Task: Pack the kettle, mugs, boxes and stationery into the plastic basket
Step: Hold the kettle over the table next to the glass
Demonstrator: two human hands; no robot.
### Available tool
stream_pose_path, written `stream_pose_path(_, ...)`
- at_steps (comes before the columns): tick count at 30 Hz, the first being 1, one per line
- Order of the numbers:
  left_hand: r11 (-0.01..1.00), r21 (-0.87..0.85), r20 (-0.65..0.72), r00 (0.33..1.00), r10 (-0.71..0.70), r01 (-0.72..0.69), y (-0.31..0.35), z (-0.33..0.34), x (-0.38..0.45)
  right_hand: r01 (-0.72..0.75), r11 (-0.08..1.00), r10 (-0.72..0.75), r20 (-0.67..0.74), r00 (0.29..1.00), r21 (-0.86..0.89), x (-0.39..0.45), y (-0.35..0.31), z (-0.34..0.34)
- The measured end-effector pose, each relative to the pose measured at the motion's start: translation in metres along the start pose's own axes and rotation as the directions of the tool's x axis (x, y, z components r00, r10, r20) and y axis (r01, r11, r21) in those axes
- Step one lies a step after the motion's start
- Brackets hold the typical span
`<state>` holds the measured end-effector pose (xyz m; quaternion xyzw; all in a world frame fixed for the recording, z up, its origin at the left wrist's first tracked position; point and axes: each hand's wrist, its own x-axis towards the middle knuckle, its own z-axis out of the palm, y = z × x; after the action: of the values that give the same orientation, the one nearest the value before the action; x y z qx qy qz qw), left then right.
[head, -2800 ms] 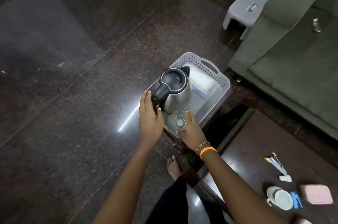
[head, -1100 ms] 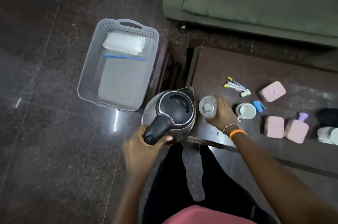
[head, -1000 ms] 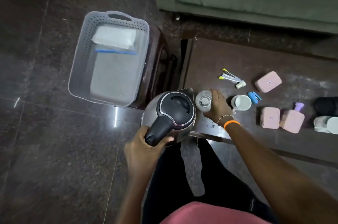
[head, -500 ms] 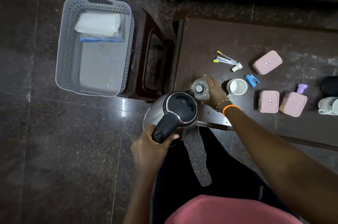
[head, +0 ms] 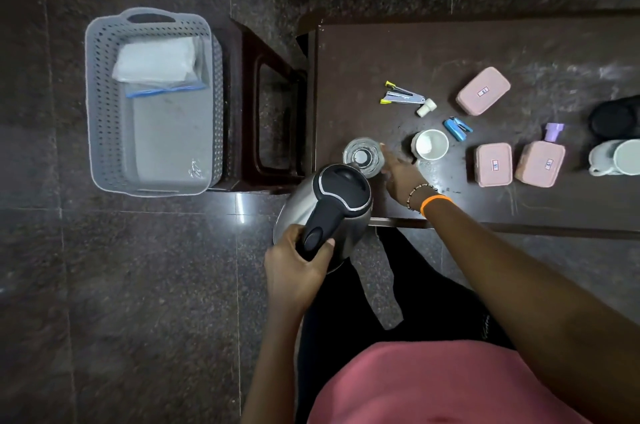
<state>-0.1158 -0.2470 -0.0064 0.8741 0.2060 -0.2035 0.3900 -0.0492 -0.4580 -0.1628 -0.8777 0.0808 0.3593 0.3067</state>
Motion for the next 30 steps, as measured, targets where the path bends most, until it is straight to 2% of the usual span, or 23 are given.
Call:
stream_pose_path(4,1.000,-0.021,0.043,0.999,0.020,-0.019,-0.002,0.004,0.009,0.001,1.000,-0.001,0.028,1.000,-0.002,-0.002,-0.001,-0.001)
stream_pose_path(30,0.996,0.061,0.091,0.994,0.064,-0.069,0.007,0.014,0.040,0.005,1.000,-0.007,0.107,0.994,0.015,0.002,0.016,0.005)
